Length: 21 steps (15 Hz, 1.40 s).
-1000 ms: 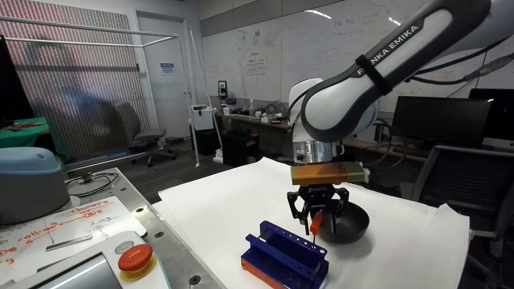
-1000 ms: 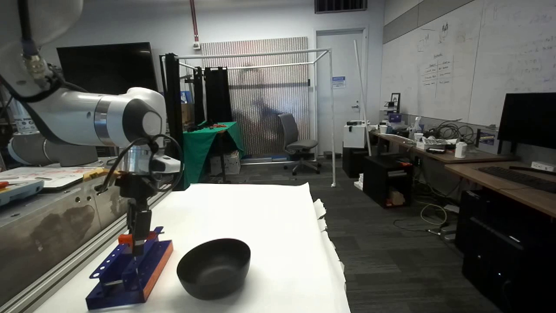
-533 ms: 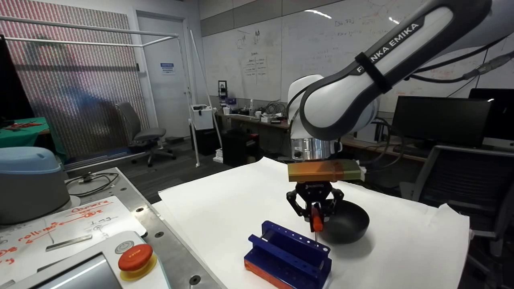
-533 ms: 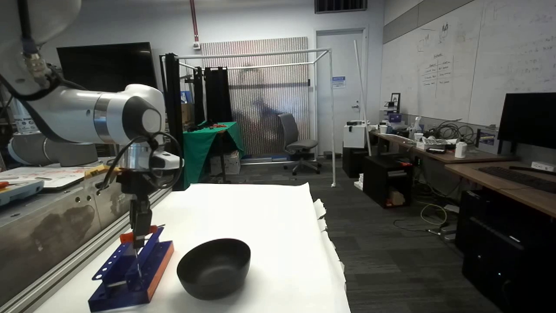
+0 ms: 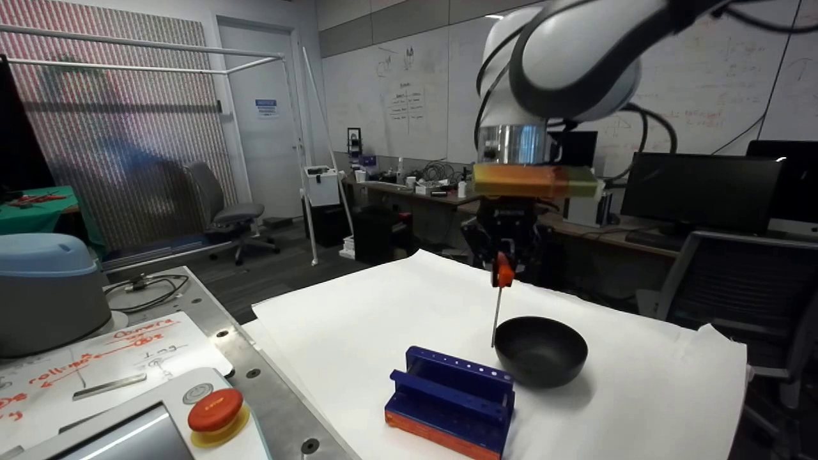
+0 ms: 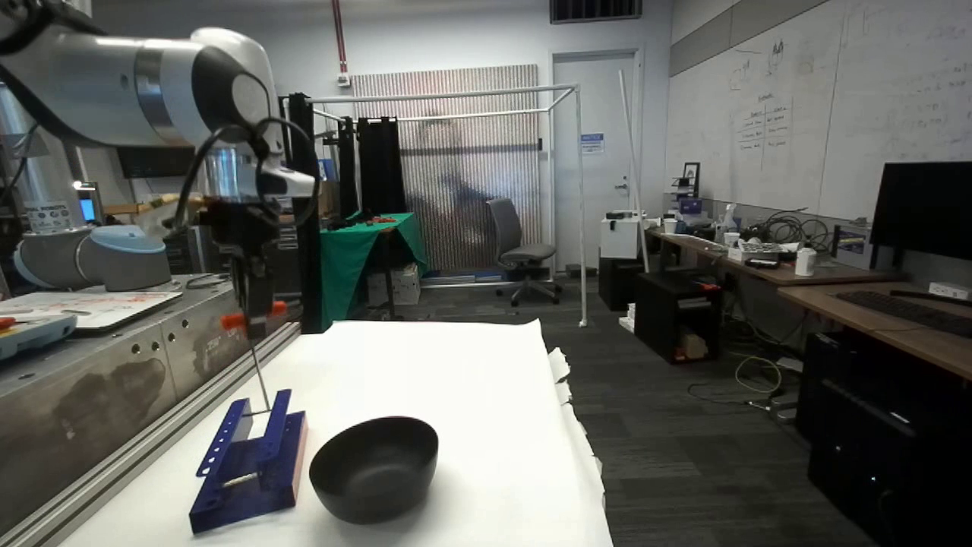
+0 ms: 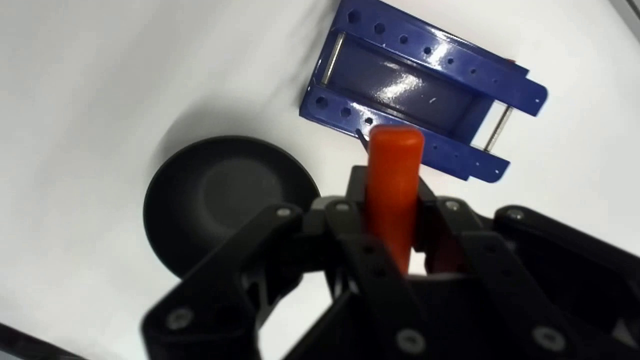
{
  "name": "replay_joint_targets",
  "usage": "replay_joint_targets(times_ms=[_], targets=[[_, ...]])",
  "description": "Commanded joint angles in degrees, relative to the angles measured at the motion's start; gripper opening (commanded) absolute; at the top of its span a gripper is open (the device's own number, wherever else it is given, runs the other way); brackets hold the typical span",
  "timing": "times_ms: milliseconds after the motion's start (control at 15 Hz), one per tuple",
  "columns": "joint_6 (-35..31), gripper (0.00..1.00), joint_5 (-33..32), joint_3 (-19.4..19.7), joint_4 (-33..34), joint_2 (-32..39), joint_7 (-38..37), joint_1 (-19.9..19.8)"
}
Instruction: Put the red object in the bowl
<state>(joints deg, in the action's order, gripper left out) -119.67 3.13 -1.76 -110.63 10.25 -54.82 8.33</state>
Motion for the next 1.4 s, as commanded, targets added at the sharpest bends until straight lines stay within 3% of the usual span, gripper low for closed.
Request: replay_joint_targets(times_ms=[0,333,467,1200,1333], targets=[[4.72,0.11,-3.59,0.26,-0.75,-8.27,-1.49,-0.94],[12.33,0.15,-16.89,-0.04,2.40,-5.46,-3.30,-3.05],[13.96,0.10,-20.48,-0.05,3.54,-1.89,-2.47,-3.13],[13.70,0.13,-20.65,1.30,10.48,14.74,5.32,-1.15],[14.32,0.42,-20.30,1.53,11.63,16.22,6.21,-0.93]])
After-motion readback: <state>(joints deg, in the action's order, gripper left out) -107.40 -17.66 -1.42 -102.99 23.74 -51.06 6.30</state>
